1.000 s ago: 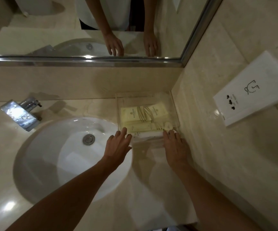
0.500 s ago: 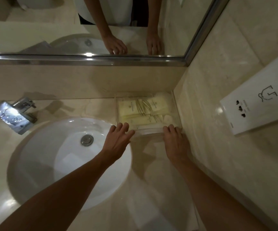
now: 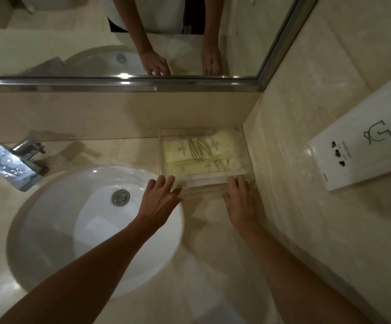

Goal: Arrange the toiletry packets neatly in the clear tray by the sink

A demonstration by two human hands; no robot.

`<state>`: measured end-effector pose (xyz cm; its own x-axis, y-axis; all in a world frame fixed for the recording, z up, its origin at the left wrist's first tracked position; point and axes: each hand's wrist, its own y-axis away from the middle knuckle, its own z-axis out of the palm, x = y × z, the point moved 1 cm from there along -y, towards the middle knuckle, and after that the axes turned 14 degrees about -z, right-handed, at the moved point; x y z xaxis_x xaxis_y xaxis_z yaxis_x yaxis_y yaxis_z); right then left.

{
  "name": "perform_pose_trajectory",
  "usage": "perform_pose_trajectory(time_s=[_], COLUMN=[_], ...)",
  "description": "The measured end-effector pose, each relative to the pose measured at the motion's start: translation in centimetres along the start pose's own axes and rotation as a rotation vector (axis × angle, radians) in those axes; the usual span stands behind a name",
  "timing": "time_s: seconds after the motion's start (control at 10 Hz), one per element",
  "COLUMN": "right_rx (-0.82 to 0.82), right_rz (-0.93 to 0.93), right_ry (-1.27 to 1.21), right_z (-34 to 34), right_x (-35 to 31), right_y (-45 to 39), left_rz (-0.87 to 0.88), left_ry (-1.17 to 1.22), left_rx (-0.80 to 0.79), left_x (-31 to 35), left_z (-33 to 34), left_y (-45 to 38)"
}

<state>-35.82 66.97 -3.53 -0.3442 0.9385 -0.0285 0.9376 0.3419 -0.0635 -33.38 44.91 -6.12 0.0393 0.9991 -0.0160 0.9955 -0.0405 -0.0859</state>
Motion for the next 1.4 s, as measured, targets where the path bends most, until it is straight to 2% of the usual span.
perform_pose_trajectory(time_s=[0.2,0.3,0.5,0.8,1.0,1.2,1.4], right_rx=[-0.011,0.011,0.049,0.002,-0.109,-0.263,-0.283], right_rz=[0.036,0.018,-0.037,-0.085,-0.022,-0.021,0.024], right_ry=[-0.133,-0.077,0.016,0.025,0.047,0.006,-0.157], right_z=[-0.4,-0.4,-0.7,-0.6,-0.8,-3.2,-6.5], right_x=[0.2,0.6,0.1,0.1,-1.2,-2.1,-4.2], right_y=[-0.3,-0.6,-2.1,-3.2,-4.3,-4.9,-4.3], left_rz=[0.034,0.005,-0.159,-0.17,-0.213,-0.245,-0.252], left_ry=[0.102,0.165,0.284,0.242,0.275,0.322,0.353], left_rx=[0.029,-0.015,-0.144,-0.196,-0.293,-0.465,-0.608], left_x=[-0.2,-0.2,0.0,0.3,0.7,0.9,-0.9], left_z=[-0.1,-0.5,-1.8,-2.1,-2.7,-4.5,-6.6], left_y=[-0.5,-0.9,-2.4,-3.0,-3.8,-3.9,-2.2])
